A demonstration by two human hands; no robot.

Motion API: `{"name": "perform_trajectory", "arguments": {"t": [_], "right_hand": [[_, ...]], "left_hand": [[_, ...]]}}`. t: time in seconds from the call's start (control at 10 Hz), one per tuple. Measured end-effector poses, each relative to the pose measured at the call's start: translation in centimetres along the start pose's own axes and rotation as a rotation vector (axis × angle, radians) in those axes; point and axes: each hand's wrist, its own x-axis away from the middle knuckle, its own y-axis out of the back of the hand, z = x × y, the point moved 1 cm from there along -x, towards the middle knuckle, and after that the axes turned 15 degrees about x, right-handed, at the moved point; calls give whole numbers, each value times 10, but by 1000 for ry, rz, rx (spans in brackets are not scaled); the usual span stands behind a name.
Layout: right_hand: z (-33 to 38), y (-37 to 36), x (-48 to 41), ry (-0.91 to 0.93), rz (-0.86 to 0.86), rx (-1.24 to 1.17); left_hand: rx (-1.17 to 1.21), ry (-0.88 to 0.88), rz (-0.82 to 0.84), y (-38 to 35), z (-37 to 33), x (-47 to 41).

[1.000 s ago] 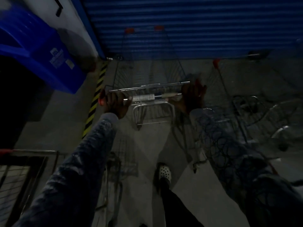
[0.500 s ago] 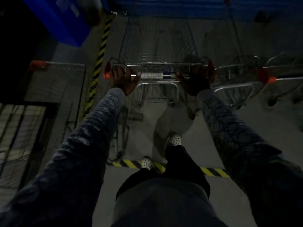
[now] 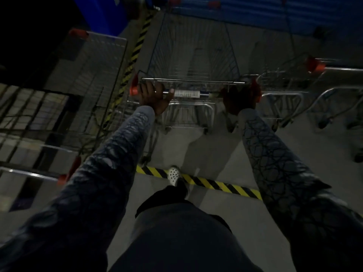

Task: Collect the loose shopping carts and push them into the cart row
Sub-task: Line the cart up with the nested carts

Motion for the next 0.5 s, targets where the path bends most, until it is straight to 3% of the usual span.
{"name": "perform_trajectory", "arguments": {"t": [0.1, 0.2, 0.4, 0.5], "right_hand": [[0, -16, 33, 45, -29, 41], [-2, -41, 96, 40, -182, -27], [18, -84, 150, -4, -229, -97], [20, -85, 190, -64, -345, -102]], "left_hand": [[14, 1, 24, 13, 11, 37], [-58, -17, 28, 12, 34, 79], [-92, -123, -44, 30, 63, 157], [51, -48, 32, 51, 69, 185]]}}
